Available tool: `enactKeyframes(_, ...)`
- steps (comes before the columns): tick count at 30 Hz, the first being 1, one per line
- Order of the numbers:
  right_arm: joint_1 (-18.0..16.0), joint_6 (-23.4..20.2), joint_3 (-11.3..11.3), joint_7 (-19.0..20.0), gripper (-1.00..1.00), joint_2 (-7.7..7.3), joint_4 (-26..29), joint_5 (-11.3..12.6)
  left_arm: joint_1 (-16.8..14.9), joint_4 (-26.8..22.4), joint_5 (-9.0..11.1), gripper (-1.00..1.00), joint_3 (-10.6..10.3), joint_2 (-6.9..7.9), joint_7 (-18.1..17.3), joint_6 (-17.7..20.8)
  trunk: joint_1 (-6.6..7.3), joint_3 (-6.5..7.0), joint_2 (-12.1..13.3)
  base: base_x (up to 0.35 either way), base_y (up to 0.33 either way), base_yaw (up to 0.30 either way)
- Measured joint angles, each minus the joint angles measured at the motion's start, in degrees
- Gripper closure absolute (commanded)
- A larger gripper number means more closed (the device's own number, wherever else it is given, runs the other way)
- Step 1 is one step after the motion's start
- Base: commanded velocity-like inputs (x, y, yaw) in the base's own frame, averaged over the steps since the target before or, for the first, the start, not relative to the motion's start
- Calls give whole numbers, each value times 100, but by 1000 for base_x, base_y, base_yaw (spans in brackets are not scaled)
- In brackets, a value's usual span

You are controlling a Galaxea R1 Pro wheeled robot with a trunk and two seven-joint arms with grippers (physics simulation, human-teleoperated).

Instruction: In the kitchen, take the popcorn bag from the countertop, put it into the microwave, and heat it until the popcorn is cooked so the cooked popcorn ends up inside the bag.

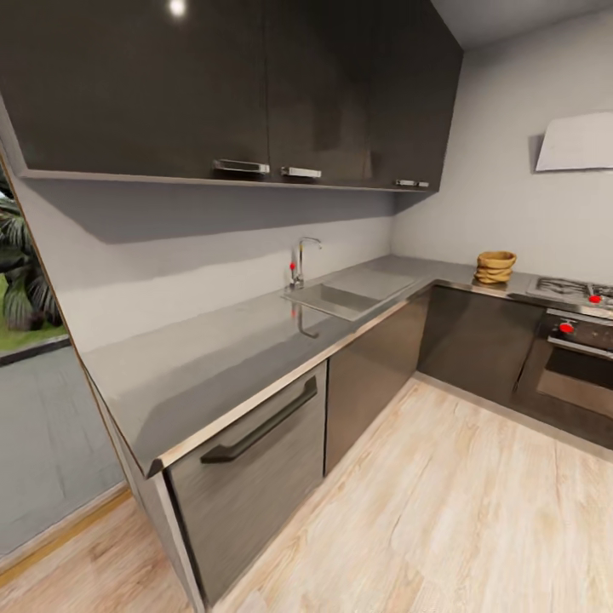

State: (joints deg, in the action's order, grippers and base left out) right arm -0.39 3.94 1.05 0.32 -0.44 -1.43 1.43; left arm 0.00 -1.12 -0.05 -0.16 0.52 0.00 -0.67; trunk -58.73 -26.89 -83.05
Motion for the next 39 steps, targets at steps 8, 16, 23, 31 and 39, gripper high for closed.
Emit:
enactKeyframes(8, 0, 0, 0, 0, -100, -2, -1, 0, 0, 0, 0, -100, 0, 0, 0, -3, 0, 0, 0, 0, 0, -288)
enactKeyframes(16, 0, 0, 0, 0, -100, -9, -1, 0, 0, 0, 3, -100, 0, 0, 0, -1, 0, 0, 0, 0, 0, -288)
enactKeyframes(23, 0, 0, 0, 0, -100, -10, -1, 0, 0, 0, 2, -100, 0, 0, 0, -3, 0, 0, 0, 0, 0, -288)
enactKeyframes(31, 0, -4, 0, 0, -100, 10, -1, 3, 0, 0, 0, -100, 0, 0, 0, -2, 0, 0, 0, 0, 0, -288)
enactKeyframes(39, 0, -44, 13, -36, -100, 34, 6, 5, 0, 0, 1, -100, 0, 0, 0, -3, 0, 0, 0, 0, 0, -288)
